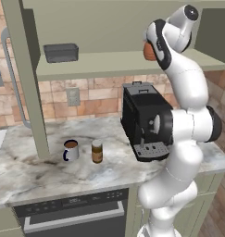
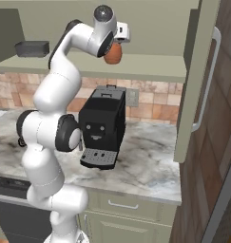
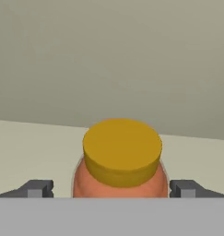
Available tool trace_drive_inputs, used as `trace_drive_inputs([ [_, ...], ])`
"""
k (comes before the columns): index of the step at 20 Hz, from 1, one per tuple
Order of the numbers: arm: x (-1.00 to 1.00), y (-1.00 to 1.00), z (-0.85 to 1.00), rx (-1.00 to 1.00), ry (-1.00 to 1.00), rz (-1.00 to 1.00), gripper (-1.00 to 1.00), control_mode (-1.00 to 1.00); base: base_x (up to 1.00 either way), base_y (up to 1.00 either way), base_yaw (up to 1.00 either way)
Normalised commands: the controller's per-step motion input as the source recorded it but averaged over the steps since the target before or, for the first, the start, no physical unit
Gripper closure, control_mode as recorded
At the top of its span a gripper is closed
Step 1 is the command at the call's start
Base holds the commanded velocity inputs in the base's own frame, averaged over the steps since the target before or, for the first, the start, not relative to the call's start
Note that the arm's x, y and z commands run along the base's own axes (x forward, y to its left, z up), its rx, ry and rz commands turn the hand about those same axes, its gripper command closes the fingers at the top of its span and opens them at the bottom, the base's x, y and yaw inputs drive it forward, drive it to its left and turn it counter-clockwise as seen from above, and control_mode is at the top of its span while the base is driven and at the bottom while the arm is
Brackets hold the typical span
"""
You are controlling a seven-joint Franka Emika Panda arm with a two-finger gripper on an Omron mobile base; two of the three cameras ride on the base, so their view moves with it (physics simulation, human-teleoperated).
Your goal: Pick the cinnamon and honey bottle from the cabinet and place them next to the mug.
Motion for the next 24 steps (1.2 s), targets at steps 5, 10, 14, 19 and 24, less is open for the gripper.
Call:
trace_drive_inputs([
  [5,0.01,0.00,0.13,0.01,0.04,0.00,-1.00,-1.00,0.00,0.00,0.00],
  [10,0.00,0.00,0.00,0.00,0.00,0.00,-1.00,-1.00,0.00,0.00,0.00],
  [14,0.00,0.00,-0.12,0.00,0.00,0.00,-1.00,-1.00,0.00,0.00,0.00],
  [19,0.04,0.00,-0.18,0.00,0.00,0.00,-1.00,-1.00,0.00,0.00,0.00],
  [24,0.14,0.00,0.00,0.00,0.00,0.00,-1.00,-1.00,0.00,0.00,0.00],
])
